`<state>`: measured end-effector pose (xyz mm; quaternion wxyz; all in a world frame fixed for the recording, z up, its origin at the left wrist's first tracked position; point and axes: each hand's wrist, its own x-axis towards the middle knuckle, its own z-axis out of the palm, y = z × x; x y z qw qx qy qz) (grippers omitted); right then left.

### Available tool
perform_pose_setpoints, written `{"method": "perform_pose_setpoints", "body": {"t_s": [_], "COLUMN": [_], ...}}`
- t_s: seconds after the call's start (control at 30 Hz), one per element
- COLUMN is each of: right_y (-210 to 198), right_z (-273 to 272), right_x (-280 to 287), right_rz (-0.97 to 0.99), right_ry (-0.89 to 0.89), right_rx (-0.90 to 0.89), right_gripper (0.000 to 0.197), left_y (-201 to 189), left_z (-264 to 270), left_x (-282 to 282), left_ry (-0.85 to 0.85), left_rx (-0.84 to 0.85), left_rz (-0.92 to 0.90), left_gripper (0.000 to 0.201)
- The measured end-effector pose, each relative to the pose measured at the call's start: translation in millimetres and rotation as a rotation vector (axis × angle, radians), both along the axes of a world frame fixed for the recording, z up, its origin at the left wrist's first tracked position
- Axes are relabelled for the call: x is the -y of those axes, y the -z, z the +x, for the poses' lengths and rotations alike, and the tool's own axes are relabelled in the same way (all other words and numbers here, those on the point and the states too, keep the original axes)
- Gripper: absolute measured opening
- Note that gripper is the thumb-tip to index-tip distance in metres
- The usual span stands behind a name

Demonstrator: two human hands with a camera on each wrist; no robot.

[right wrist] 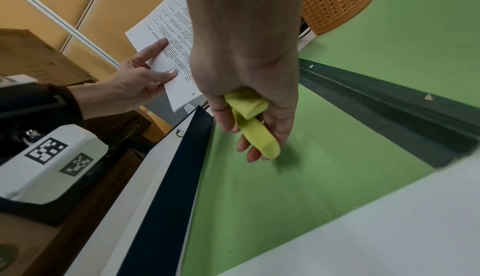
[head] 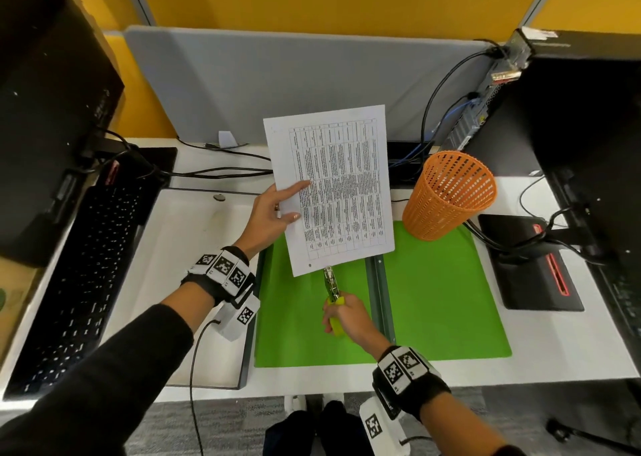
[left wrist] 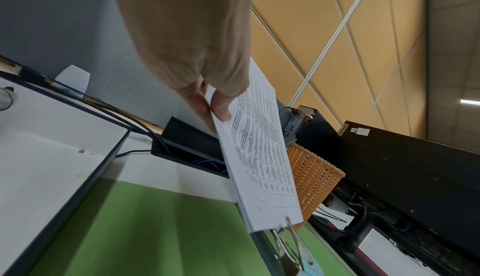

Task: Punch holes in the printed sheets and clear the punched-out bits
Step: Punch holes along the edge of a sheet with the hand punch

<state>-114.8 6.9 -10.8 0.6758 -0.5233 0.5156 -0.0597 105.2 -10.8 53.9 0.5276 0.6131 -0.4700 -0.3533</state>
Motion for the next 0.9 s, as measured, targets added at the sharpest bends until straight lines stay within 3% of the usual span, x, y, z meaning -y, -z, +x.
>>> {"method": "perform_pose_setpoints", "body": {"t_s": [0.9], "right_y": [-1.4], "right_z": [-1.0], "right_x": [2.4], "right_rz": [-0.029], "right_ry": [0.024], "right_rx": [0.055], "right_gripper": [0.021], "left_y": [-4.7], "left_z": [0.0], "left_x": [-7.8], "left_ry": [-0.019], "left_rx": [-0.015], "left_rz": [0.044], "left_gripper": [0.064]}}
